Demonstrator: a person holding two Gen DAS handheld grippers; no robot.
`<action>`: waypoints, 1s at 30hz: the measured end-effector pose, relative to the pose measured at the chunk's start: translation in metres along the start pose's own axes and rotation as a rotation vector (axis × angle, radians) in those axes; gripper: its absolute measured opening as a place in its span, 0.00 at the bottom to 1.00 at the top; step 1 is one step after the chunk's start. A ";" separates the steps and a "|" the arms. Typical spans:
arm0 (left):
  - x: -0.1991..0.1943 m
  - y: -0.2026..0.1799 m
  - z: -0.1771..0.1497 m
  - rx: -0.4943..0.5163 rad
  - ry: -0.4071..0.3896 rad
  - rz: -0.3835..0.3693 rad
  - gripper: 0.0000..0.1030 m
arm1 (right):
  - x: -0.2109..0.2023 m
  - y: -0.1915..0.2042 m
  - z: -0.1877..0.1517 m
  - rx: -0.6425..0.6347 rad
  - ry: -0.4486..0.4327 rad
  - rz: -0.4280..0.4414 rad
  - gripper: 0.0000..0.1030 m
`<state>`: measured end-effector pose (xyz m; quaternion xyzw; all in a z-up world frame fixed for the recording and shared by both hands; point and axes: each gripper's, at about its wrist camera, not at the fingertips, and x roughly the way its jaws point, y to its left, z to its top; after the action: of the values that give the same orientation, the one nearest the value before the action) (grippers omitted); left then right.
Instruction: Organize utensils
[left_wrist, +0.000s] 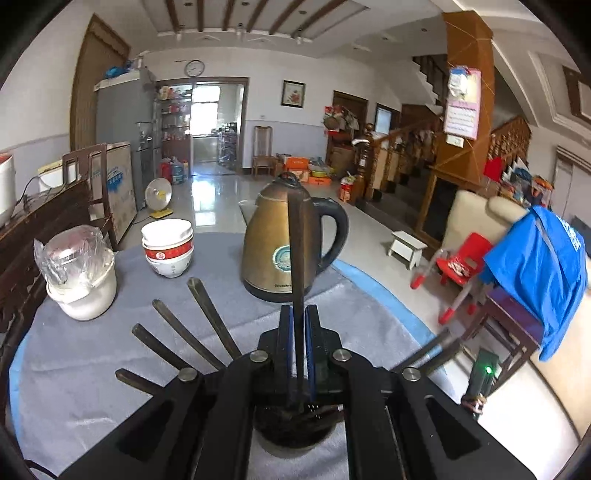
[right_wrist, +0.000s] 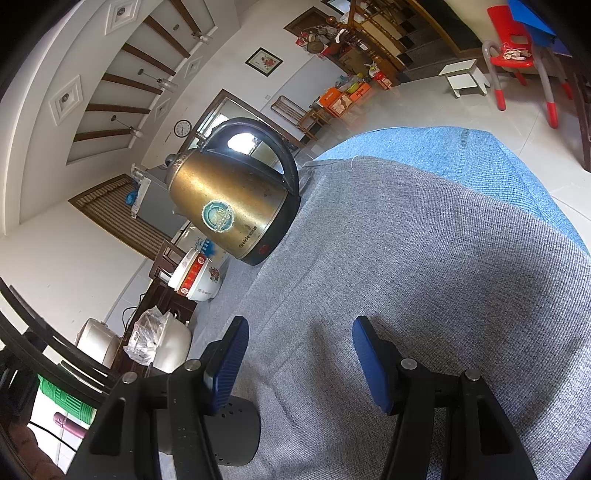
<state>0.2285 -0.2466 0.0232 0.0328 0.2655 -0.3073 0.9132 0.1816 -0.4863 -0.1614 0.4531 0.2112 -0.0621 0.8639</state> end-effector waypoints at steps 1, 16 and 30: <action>-0.006 -0.001 0.001 0.015 -0.002 -0.011 0.15 | 0.000 0.000 0.000 0.000 0.001 0.000 0.60; -0.125 0.067 -0.043 -0.022 -0.034 0.112 0.61 | 0.001 0.001 -0.001 -0.006 0.003 -0.005 0.60; -0.129 0.053 -0.096 0.042 0.172 0.176 0.81 | -0.048 0.029 -0.042 -0.085 0.091 -0.100 0.61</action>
<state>0.1275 -0.1123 0.0005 0.1015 0.3325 -0.2273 0.9096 0.1344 -0.4398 -0.1402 0.4073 0.2752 -0.0755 0.8676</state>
